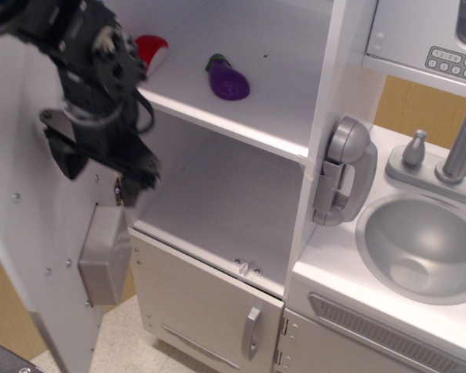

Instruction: Open fridge

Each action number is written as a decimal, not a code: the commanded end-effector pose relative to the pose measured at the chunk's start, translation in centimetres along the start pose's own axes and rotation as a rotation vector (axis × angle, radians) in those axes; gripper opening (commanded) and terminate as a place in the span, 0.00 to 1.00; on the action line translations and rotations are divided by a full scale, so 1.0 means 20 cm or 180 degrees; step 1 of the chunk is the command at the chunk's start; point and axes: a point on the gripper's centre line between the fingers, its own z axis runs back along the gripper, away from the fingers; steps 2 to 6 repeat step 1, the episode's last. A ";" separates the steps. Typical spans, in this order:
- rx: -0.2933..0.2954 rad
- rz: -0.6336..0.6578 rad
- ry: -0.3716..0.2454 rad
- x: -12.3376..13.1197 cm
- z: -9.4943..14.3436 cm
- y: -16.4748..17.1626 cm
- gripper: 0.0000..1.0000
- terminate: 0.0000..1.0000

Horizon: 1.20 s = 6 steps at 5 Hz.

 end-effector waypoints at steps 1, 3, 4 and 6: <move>0.0133 0.0228 -0.0360 0.19 -0.05 0.15 1.00 1.00; 0.0133 0.0228 -0.0360 0.19 -0.05 0.15 1.00 1.00; 0.0133 0.0228 -0.0360 0.19 -0.05 0.15 1.00 1.00; 0.0133 0.0228 -0.0360 0.19 -0.05 0.15 1.00 1.00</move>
